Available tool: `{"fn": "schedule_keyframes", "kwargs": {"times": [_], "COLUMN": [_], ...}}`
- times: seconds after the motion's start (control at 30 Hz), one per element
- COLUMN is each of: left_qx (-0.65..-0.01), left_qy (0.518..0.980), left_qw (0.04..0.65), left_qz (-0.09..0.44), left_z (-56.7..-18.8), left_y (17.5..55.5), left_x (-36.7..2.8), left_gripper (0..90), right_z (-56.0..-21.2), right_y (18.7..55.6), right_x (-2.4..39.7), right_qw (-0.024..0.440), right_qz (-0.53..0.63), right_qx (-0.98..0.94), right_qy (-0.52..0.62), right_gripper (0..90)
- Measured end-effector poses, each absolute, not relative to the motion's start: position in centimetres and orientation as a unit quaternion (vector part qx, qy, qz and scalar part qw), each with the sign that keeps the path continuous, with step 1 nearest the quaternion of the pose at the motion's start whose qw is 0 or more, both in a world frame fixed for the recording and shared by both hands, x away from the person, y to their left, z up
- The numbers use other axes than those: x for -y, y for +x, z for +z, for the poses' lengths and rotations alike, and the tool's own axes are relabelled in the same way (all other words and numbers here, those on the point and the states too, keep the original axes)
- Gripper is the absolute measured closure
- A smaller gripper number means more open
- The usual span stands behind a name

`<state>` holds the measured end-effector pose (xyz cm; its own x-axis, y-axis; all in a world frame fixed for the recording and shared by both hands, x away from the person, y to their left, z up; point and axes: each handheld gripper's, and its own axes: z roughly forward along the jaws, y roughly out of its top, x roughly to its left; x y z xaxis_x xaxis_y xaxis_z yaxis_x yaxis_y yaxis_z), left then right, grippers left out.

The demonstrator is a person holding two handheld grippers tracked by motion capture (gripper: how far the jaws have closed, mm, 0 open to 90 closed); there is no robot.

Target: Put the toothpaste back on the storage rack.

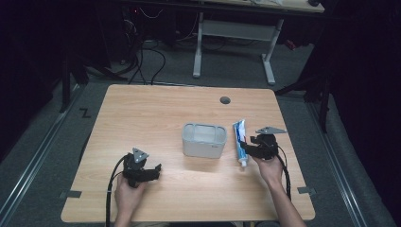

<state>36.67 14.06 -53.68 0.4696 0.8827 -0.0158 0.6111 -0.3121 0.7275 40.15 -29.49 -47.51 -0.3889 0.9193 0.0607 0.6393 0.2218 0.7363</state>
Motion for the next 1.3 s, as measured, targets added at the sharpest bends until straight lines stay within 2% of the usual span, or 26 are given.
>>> {"fn": "schedule_keyframes", "kwargs": {"times": [1.1, 1.3], "left_qx": [-0.475, -0.475], "left_qy": [0.785, 0.785], "left_qw": [0.343, 0.344], "left_qz": [0.198, 0.198], "left_z": [-53.7, -53.7], "left_y": [36.7, 36.7], "left_x": [-14.0, -14.1], "left_gripper": [15.6, 15.6], "right_z": [-48.5, -48.9], "right_y": [47.1, 48.2], "right_x": [27.3, 26.7], "right_qw": [0.183, 0.184], "right_qz": [0.275, 0.247], "right_qx": [-0.771, -0.772], "right_qy": [0.545, 0.556], "right_gripper": [42.4, 39.4]}}
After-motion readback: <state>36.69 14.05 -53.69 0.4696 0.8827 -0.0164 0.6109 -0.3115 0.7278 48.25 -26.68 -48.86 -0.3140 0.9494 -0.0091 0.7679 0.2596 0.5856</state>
